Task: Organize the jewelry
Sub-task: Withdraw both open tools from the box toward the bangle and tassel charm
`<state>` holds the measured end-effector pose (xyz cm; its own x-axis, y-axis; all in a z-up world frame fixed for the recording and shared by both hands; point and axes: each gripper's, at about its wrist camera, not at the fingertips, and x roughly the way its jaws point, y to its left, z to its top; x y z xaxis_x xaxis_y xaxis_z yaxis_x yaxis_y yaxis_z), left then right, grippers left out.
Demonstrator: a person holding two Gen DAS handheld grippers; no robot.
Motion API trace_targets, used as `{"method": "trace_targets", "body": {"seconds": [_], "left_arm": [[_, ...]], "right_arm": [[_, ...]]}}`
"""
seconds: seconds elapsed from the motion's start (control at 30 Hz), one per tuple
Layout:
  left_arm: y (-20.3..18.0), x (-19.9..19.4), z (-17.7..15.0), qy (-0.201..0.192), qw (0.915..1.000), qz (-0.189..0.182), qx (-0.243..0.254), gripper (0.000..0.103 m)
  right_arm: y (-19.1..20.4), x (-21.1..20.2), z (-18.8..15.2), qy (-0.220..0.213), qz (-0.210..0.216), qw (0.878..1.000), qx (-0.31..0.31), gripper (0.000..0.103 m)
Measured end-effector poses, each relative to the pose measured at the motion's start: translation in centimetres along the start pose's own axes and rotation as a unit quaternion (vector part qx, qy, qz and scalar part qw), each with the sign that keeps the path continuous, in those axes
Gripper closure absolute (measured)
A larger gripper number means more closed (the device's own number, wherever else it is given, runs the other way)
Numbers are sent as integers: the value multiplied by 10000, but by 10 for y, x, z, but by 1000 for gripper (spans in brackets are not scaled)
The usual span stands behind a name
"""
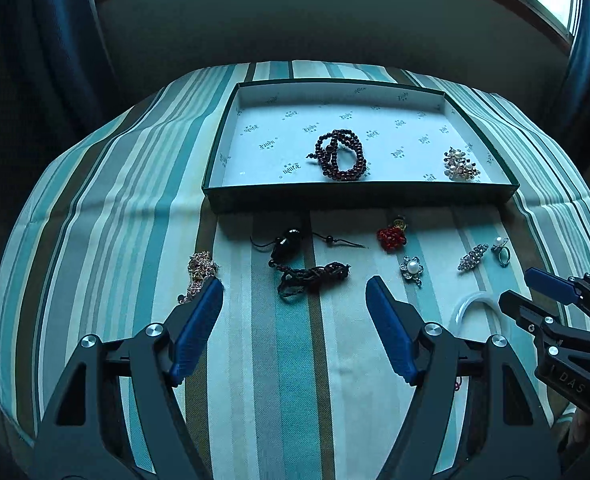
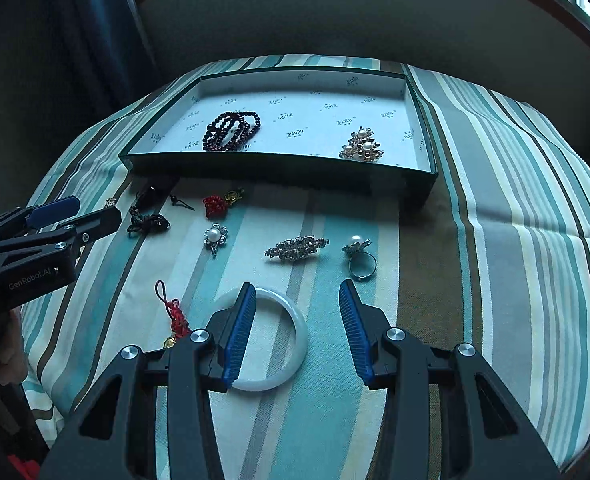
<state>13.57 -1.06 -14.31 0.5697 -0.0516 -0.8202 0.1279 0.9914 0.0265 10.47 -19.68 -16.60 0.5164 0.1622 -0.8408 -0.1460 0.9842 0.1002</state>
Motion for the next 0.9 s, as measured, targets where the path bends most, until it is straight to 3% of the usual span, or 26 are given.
{"method": "trace_targets", "body": {"seconds": [0.17, 0.3, 0.6, 0.7, 0.9], "left_arm": [[11, -7, -20, 114, 9997, 91, -197, 29], [18, -10, -27, 153, 9993, 152, -300, 29], [22, -15, -29, 122, 9991, 211, -352, 28], [23, -14, -29, 148, 9990, 206, -357, 27], [24, -10, -30, 192, 9989, 199, -385, 26]], "right_arm": [[8, -2, -11, 58, 24, 10000, -35, 58], [12, -5, -12, 15, -5, 10000, -87, 50], [21, 0, -14, 117, 30, 9998, -172, 49], [26, 3, -13, 126, 33, 9997, -225, 42], [31, 11, -12, 187, -11, 9994, -291, 40]]}}
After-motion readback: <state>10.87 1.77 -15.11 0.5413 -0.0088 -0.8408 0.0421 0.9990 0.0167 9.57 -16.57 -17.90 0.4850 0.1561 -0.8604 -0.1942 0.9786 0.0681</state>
